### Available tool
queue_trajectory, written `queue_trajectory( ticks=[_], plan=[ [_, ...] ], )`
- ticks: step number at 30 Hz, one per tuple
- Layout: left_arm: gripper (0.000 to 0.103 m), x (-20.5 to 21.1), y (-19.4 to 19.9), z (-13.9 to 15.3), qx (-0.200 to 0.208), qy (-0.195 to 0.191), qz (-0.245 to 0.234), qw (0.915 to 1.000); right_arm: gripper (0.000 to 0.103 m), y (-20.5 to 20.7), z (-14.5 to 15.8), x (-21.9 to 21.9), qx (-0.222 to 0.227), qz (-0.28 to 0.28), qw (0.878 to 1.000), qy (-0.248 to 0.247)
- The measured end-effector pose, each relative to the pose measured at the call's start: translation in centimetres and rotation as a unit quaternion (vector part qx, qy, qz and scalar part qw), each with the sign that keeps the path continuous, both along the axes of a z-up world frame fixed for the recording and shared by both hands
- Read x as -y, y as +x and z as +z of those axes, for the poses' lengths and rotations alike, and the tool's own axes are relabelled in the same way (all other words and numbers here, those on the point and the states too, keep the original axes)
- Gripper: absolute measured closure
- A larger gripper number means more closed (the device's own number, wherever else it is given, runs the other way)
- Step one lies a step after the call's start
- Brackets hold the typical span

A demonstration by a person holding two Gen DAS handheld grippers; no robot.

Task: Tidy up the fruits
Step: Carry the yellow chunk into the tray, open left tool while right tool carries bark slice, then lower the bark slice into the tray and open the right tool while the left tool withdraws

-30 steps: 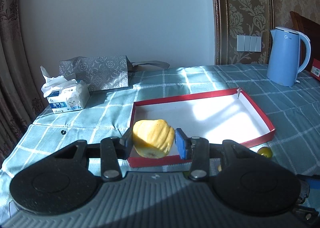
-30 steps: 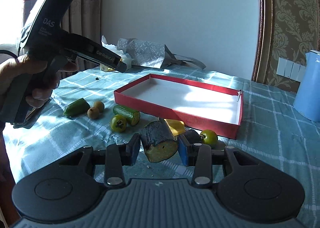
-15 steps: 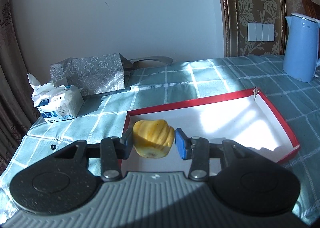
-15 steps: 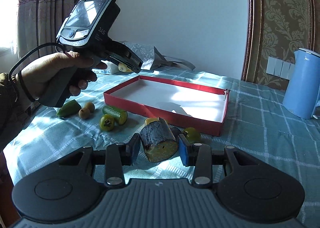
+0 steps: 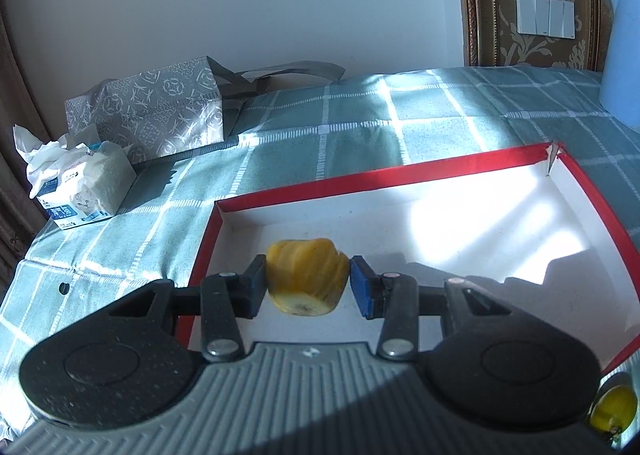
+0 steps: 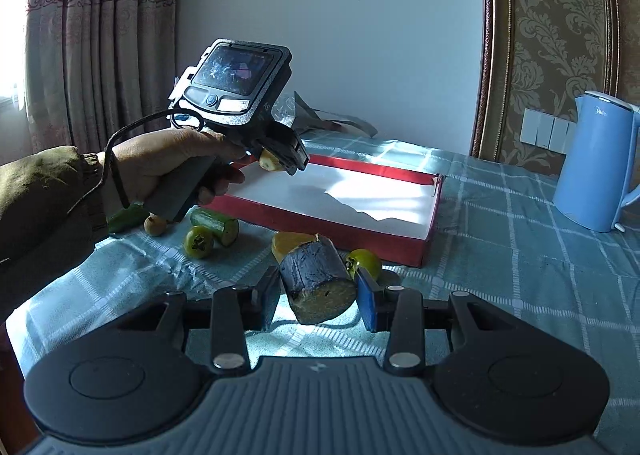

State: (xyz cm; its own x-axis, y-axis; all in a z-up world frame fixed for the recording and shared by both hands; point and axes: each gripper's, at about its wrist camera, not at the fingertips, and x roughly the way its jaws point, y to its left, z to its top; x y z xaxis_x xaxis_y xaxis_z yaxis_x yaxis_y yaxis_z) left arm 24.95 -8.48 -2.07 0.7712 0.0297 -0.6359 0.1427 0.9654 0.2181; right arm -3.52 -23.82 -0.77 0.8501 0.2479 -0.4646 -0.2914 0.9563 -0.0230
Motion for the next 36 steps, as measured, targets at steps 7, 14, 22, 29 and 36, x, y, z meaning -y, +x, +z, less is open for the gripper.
queue_trajectory(
  ticks=[7,14,22,29,36],
  plan=[
    [0.061,0.1,0.7,-1.1,-0.011,0.005,0.002,0.9999,0.064,0.5,-0.2,0.3,-0.005,-0.005,1.0,0.001],
    [0.051,-0.4,0.1,-0.4,0.008,0.002,0.005,1.0,0.064,0.9,0.0,-0.1,-0.004,-0.004,1.0,-0.002],
    [0.024,-1.4,-1.9,1.9,0.056,0.004,0.012,0.9983,0.064,2.1,0.7,-0.5,0.004,-0.003,1.0,0.001],
    [0.018,-5.0,-7.7,4.4,0.105,-0.032,0.044,0.993,0.064,6.1,2.0,-0.2,0.023,-0.006,1.0,0.0],
    [0.014,-8.3,-14.7,4.5,0.117,-0.093,0.065,0.9866,0.064,11.1,2.3,0.3,0.019,-0.013,1.0,0.018]
  ],
)
